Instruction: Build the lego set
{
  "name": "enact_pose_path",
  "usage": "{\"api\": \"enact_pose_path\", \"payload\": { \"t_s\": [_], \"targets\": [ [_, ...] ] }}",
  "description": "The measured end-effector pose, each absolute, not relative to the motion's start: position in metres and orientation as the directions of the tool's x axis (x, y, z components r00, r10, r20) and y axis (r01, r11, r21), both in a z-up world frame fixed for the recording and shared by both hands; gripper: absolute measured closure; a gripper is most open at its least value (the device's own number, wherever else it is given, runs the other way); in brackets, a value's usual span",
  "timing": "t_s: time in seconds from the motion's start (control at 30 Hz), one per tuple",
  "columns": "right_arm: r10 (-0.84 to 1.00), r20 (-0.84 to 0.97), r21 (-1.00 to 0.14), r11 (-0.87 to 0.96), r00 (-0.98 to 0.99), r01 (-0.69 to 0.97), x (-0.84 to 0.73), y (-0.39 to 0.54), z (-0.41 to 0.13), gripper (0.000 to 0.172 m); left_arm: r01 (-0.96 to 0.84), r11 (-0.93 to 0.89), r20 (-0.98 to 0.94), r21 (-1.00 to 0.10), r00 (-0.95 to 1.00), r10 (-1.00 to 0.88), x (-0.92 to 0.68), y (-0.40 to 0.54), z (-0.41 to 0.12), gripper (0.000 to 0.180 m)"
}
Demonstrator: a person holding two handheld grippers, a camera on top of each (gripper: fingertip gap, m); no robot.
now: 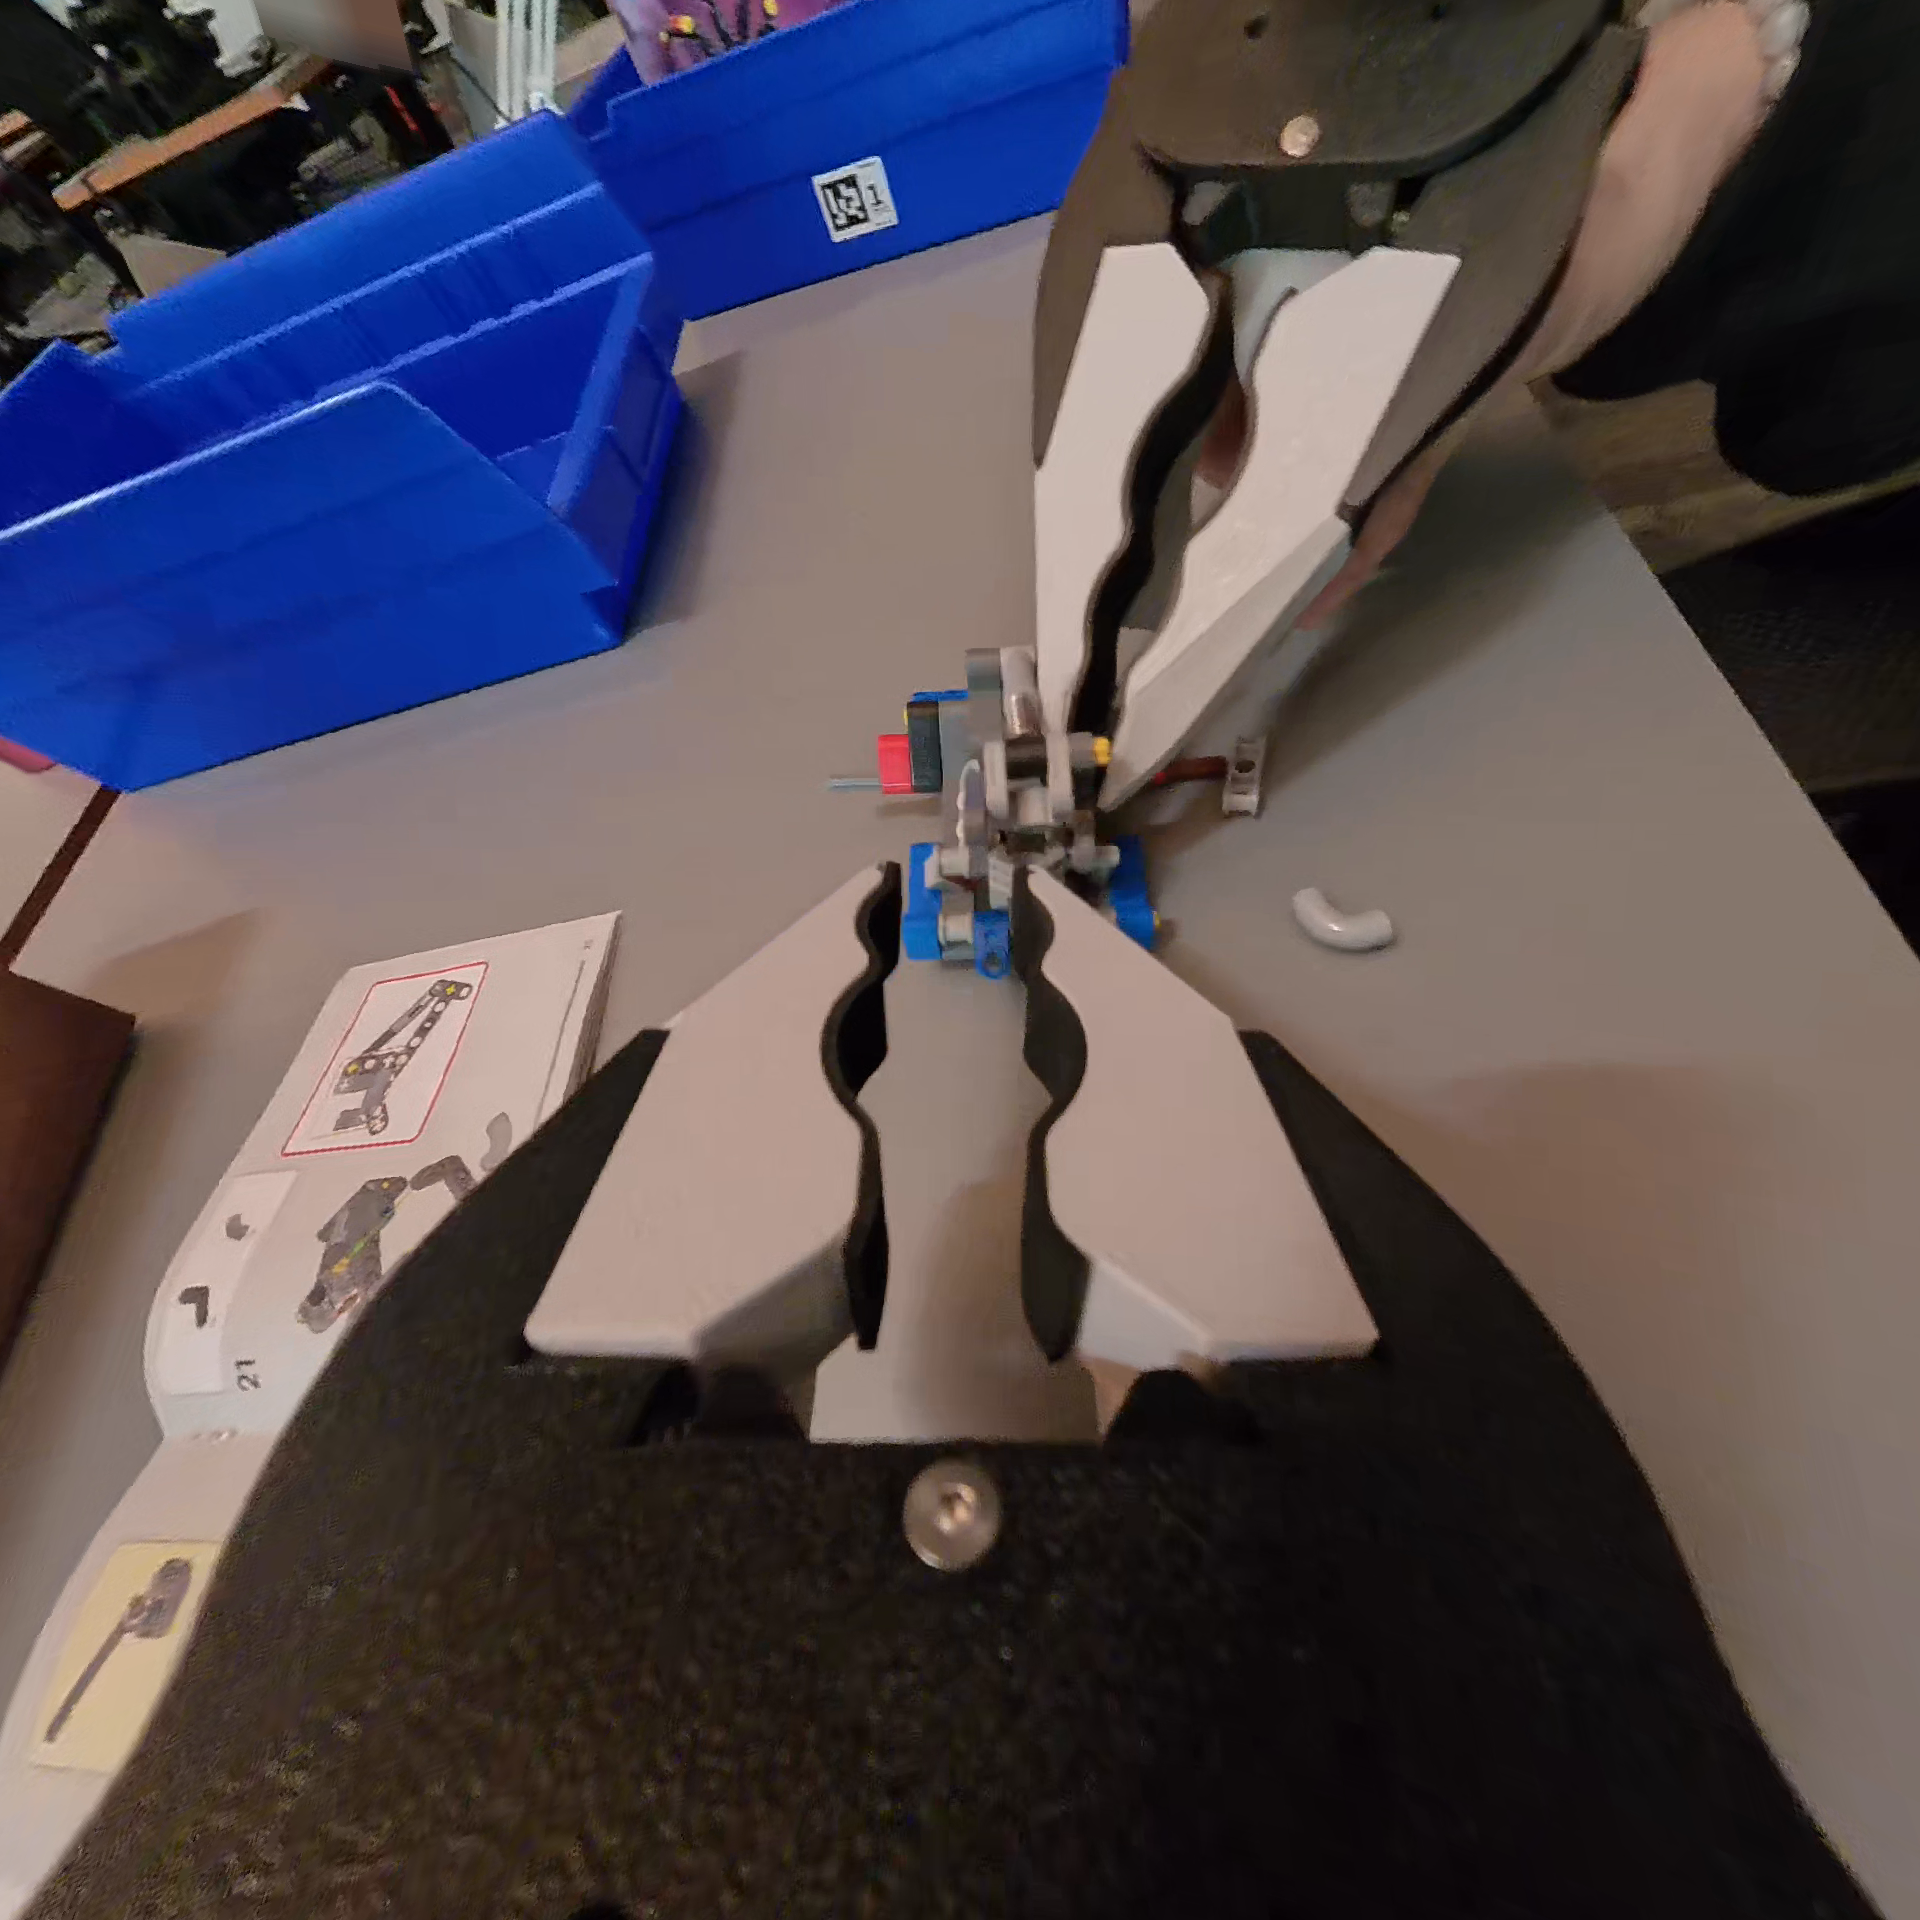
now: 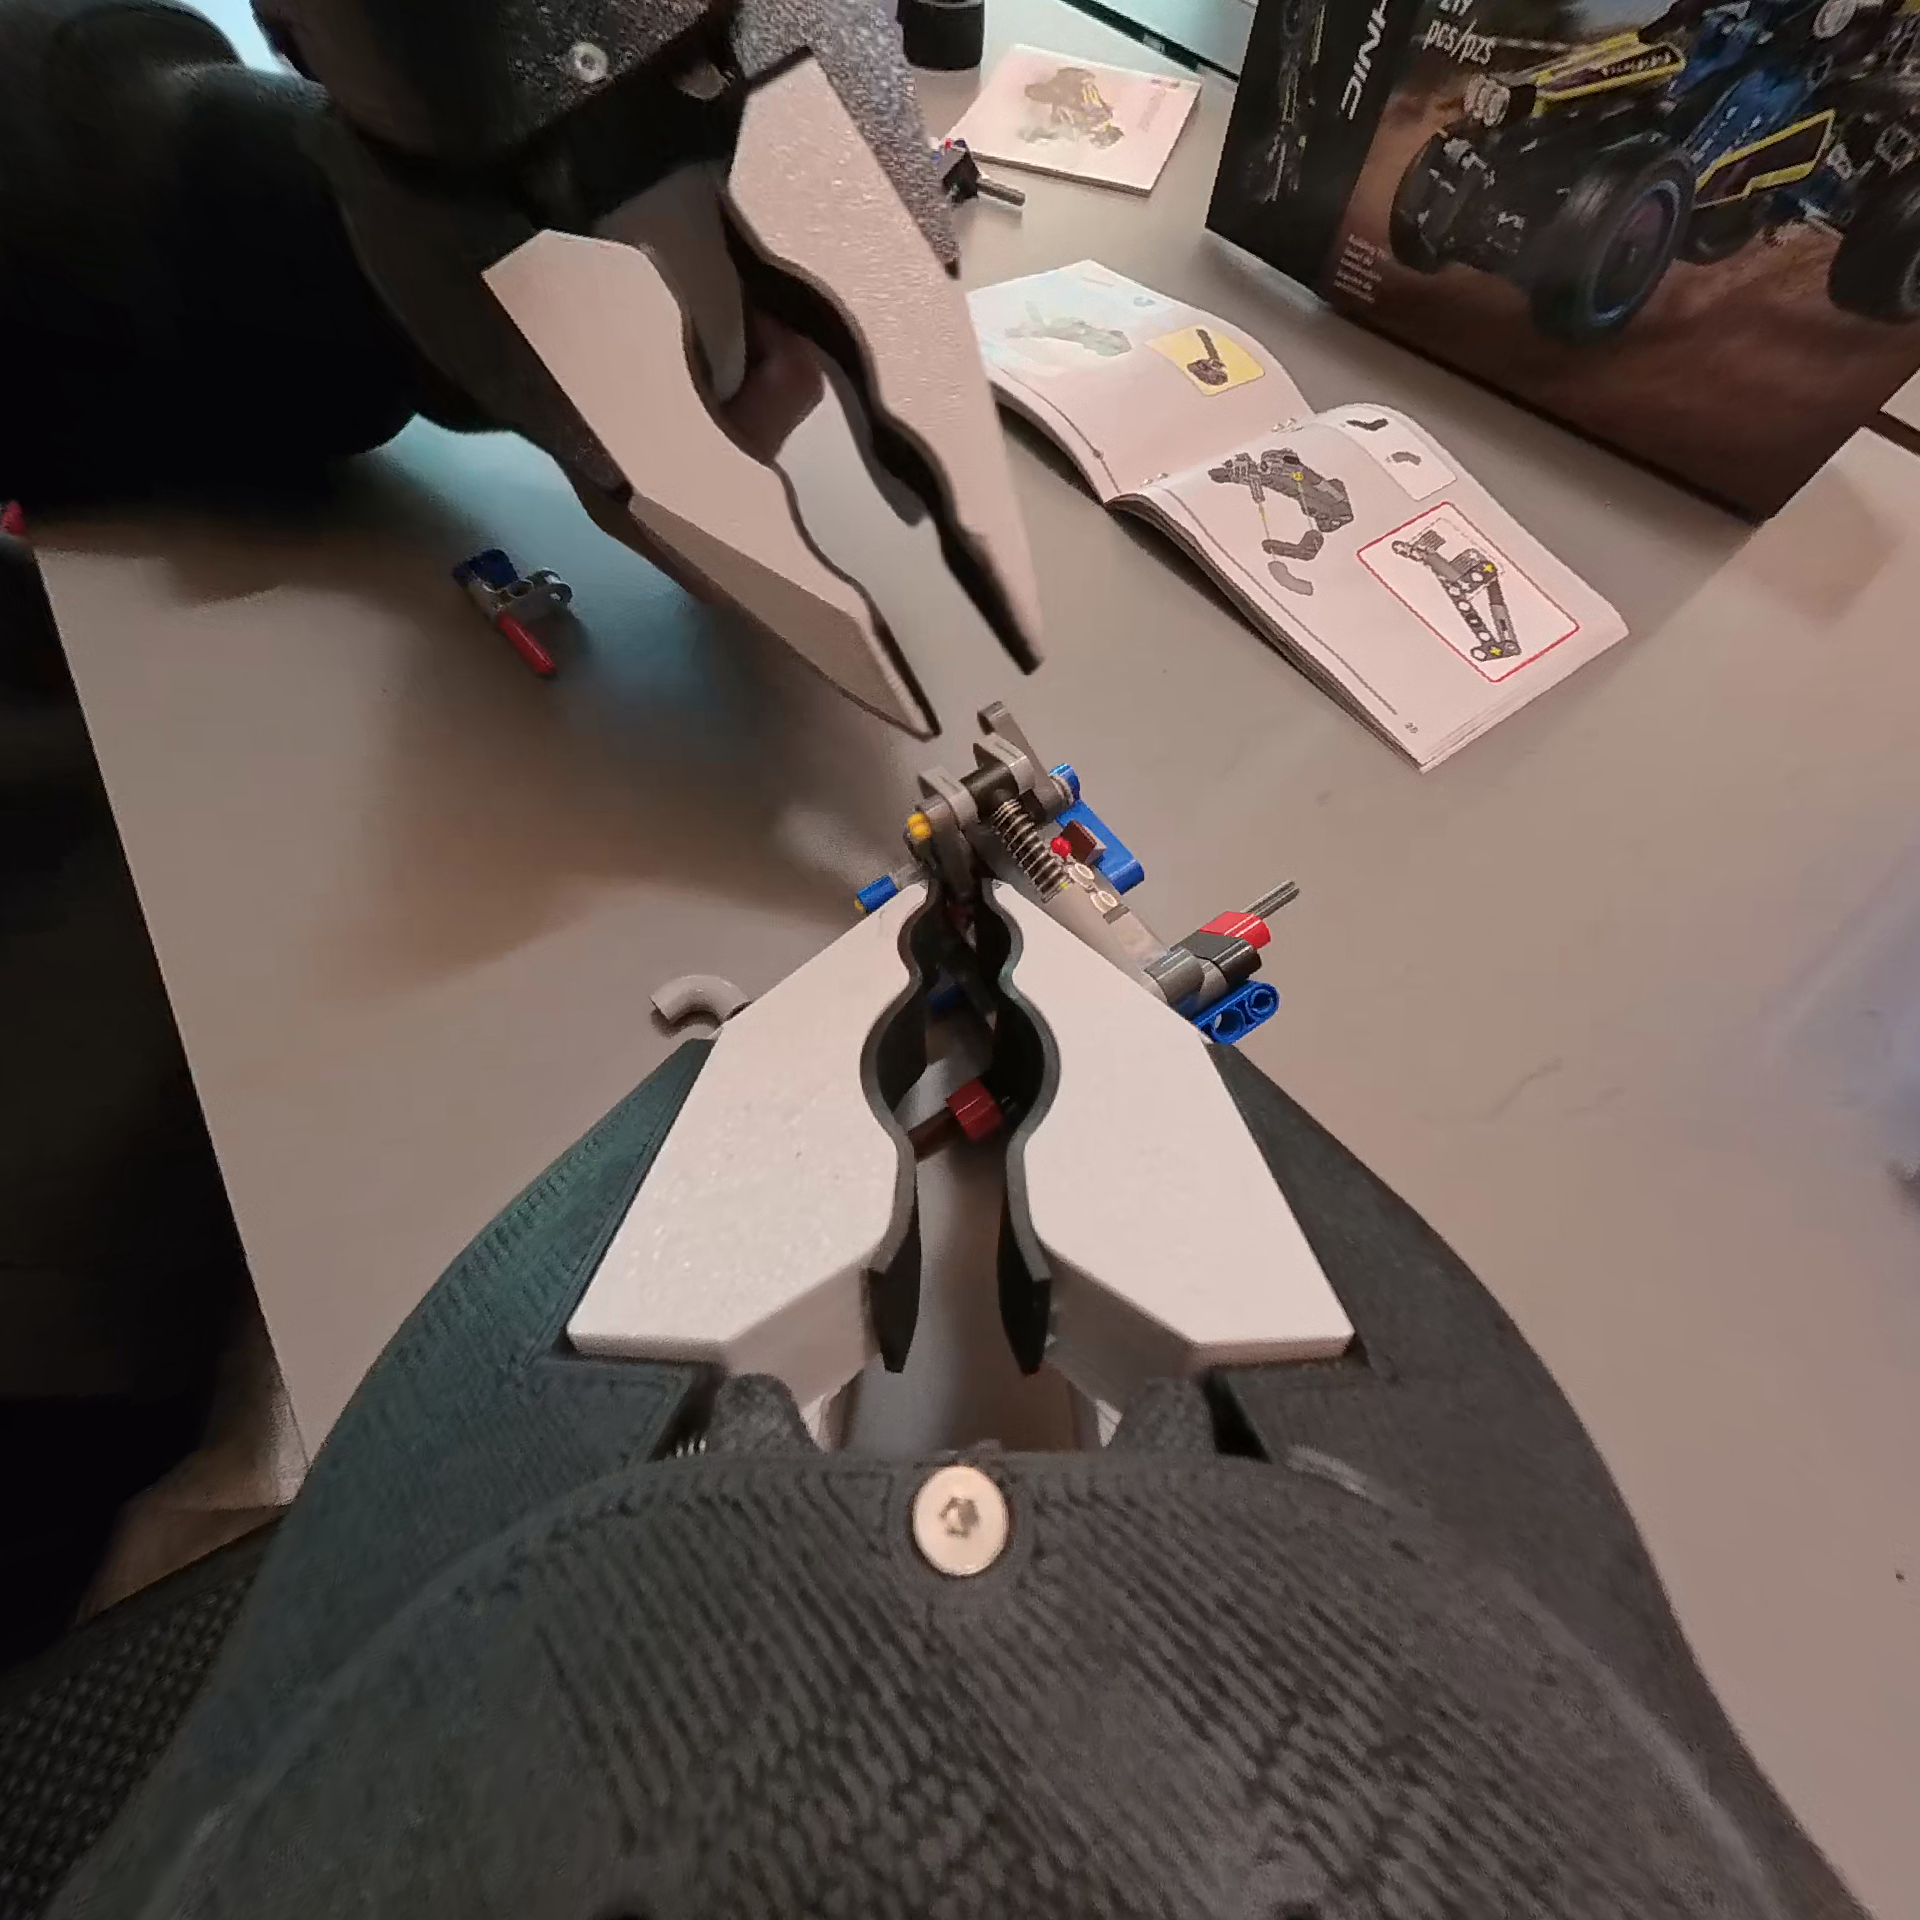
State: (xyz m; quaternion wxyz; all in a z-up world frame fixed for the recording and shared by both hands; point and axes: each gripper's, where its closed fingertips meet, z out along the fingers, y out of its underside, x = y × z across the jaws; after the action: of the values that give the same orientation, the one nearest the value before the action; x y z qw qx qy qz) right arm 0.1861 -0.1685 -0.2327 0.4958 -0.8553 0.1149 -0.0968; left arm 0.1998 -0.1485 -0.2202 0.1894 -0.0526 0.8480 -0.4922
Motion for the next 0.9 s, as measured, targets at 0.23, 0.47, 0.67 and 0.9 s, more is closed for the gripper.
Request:
{"api": "enact_pose_path", "payload": {
  "t_s": [0.23,0.47,0.67,0.9],
  "targets": [
    [-0.268,0.042,-0.87,-0.483,0.963,-0.097,0.183,-0.17,-0.233,0.169,0.02,0.5,-0.156,-0.866,-0.96,-0.232,0.196,-0.162,-0.228,0.158],
    [-0.268,0.039,-0.869,-0.484,0.963,-0.099,0.185,-0.17,-0.233,0.17,-0.172,0.472,0.048,-0.865,-0.964,-0.263,0.202,-0.162,-0.233,0.149],
    [-0.264,0.037,-0.869,-0.485,0.964,-0.1,0.185,-0.173,-0.233,0.17,-0.218,0.47,0.136,-0.856,-0.97,-0.201,0.2,-0.168,-0.234,0.152],
    [-0.271,0.04,-0.87,-0.484,0.962,-0.1,0.187,-0.174,-0.233,0.17,-0.279,0.456,0.217,-0.845,-0.959,-0.184,0.198,-0.169,-0.231,0.152]
  ]
}}
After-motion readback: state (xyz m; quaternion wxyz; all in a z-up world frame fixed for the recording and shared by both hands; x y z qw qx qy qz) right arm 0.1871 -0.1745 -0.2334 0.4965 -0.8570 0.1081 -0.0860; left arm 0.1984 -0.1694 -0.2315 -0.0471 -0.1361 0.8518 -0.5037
